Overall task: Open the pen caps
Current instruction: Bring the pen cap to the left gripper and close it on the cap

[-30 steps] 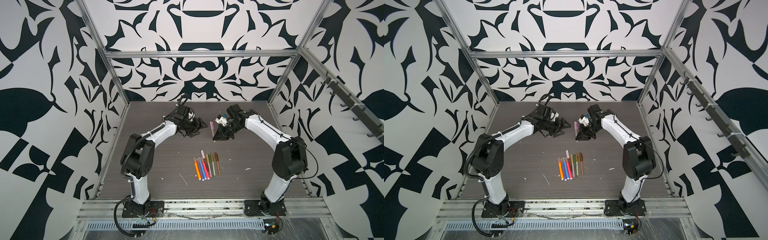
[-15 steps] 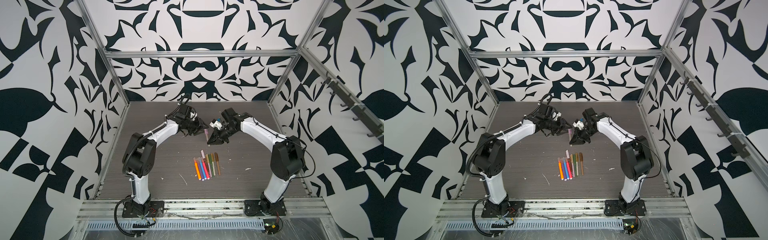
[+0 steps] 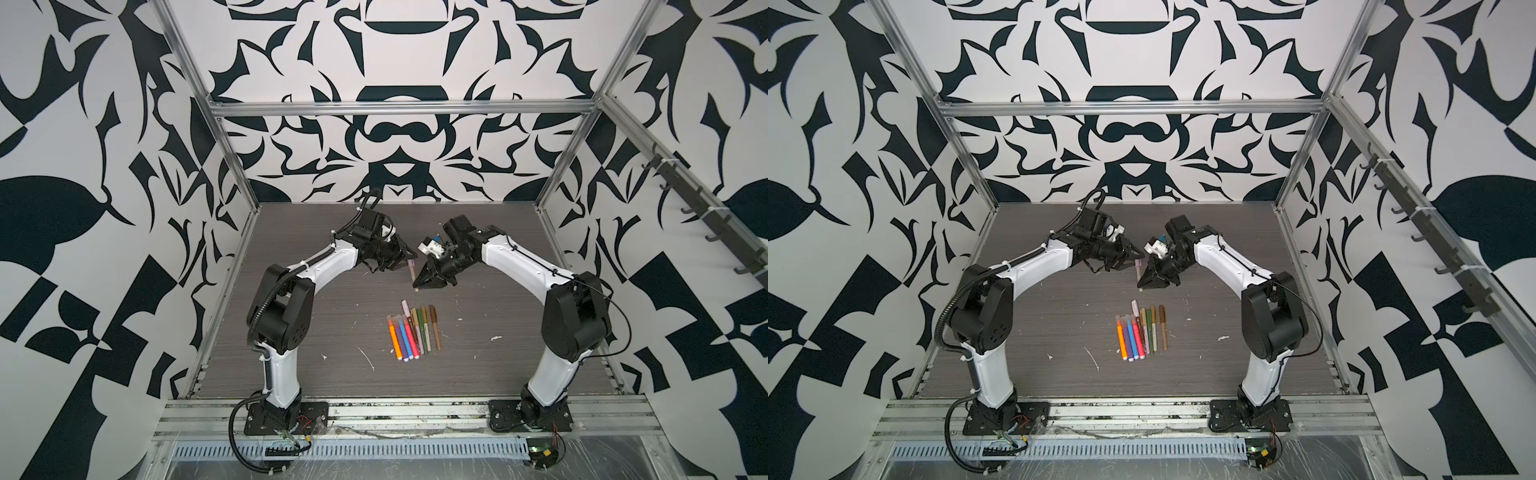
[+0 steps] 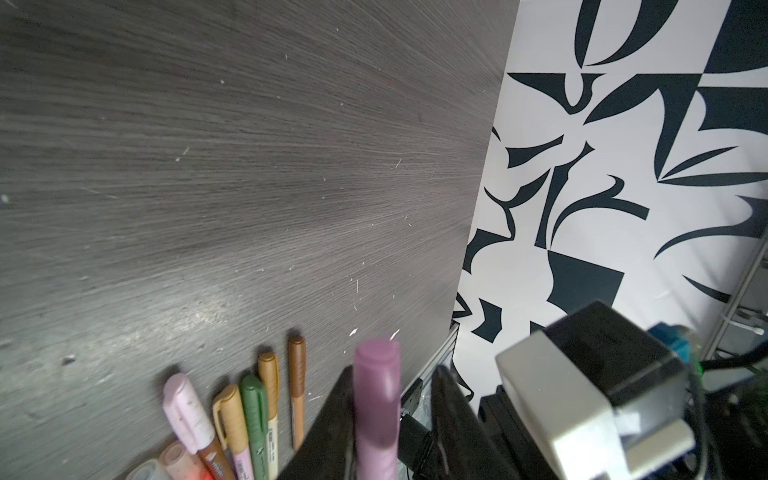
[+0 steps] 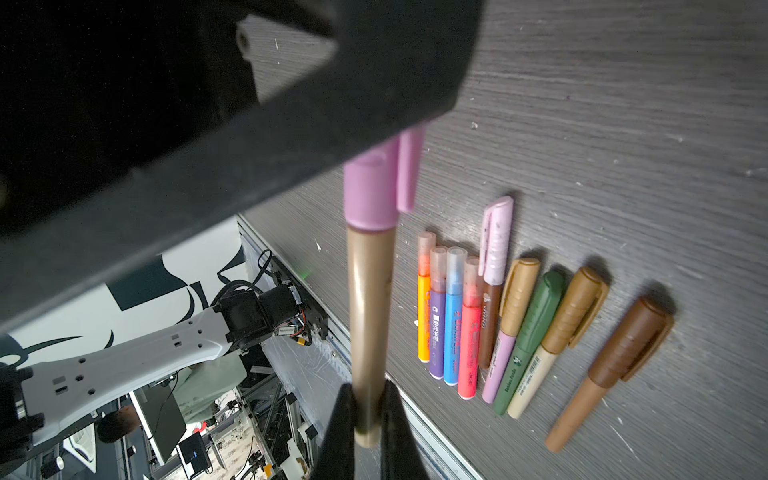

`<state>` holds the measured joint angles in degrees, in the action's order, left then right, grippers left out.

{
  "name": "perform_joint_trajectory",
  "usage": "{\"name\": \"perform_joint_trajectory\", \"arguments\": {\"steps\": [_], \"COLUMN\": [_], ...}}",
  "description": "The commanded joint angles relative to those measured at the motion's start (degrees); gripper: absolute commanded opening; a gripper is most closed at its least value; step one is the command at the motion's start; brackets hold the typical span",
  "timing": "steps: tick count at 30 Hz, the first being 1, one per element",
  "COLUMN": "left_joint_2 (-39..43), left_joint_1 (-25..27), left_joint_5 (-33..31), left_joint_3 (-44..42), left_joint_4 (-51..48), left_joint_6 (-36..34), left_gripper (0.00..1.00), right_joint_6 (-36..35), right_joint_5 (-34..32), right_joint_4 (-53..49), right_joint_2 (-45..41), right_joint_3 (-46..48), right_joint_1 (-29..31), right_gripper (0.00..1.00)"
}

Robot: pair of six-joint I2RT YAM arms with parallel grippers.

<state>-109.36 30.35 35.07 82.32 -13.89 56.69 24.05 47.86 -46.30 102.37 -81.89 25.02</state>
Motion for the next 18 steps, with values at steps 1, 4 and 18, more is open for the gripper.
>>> {"name": "perform_joint_trajectory", "arguments": {"steps": [1,4,18], "left_joint_2": [0.07,0.50,2.81], "left_joint_1": [0.15,0.15,0.16], "left_joint_5": [1.14,1.16,-5.71], "left_joint_3": [-0.87,-1.07,3.77], "left_joint_4": [1.06,1.26,-10.52], "left_joint_6": [0.46,0.49,-0.70], "left_gripper": [0.17,0.00,0.00], "right_joint_6": [0.17,0.04,1.35], "right_joint_5": [1.30,-0.57,-25.08], "right_joint_4": [0.82,0.59,2.71], "right_joint_2": [-2.87,-3.26,-5.93], "right_joint_3": [0.37,0.35,-2.98], "right_joint_1": [0.30,0.30,5.97], "right_gripper": [0.00,0.03,0.28]}}
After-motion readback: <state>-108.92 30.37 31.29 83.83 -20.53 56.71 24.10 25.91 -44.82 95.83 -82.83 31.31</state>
